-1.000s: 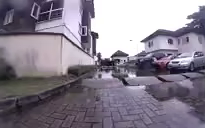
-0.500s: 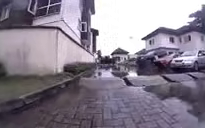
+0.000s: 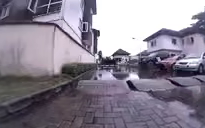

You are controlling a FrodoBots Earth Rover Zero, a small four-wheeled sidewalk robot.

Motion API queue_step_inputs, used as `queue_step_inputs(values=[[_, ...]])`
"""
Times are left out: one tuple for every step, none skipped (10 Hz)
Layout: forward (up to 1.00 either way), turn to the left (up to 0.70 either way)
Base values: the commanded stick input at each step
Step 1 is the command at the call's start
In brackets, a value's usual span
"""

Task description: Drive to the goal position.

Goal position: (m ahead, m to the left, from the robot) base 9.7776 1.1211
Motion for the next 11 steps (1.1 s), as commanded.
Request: queue_step_inputs(values=[[0.70, 0.00], [0.70, 0.00], [0.70, 0.00], [0.70, 0.00], [0.70, 0.00], [0.70, 0.00], [0.70, 0.00], [0.70, 0.00], [0.70, 0.00], [0.70, 0.00], [0.70, 0.00]])
